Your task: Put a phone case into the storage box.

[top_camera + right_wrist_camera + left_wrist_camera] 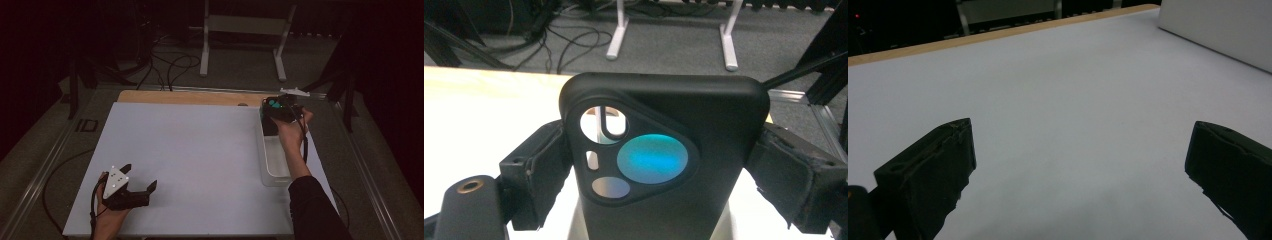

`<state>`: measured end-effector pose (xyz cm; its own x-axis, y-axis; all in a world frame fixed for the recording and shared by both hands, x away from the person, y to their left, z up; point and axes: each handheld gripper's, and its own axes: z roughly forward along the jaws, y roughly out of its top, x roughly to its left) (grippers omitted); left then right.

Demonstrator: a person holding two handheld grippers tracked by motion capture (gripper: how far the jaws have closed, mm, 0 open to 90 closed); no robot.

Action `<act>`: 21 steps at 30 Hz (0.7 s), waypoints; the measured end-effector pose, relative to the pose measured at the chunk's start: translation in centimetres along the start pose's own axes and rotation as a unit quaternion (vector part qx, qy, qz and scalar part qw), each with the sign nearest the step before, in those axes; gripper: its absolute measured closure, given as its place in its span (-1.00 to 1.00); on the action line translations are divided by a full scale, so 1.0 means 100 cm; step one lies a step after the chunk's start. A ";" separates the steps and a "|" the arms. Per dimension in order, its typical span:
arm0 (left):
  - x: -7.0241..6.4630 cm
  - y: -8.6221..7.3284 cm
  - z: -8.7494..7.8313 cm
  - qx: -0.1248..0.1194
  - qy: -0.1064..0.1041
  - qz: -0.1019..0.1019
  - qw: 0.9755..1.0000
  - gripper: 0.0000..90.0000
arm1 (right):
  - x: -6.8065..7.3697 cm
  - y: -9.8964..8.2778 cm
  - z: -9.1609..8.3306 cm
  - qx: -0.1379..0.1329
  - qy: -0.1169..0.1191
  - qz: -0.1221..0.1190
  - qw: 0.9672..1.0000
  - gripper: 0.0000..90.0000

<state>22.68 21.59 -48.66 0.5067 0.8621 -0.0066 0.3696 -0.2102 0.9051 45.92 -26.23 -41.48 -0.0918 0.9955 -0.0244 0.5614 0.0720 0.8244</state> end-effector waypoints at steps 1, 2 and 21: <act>0.000 0.000 0.000 -0.001 0.000 -0.001 1.000 -0.99 | 0.000 -0.001 0.002 0.003 0.000 0.002 1.000 -0.70; 0.000 0.000 0.000 0.000 0.000 -0.001 1.000 -0.99 | 0.000 -0.003 0.006 0.005 -0.001 0.005 1.000 -0.70; 0.000 -0.001 0.000 0.000 -0.003 -0.004 1.000 -0.99 | 0.002 -0.005 0.019 -0.001 -0.013 0.004 1.000 -0.71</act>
<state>22.65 21.63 -48.72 0.5078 0.8613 -0.0157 0.3727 -0.2032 0.9054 47.23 -25.93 -42.96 -0.0661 0.9973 -0.0329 0.5599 0.0644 0.8261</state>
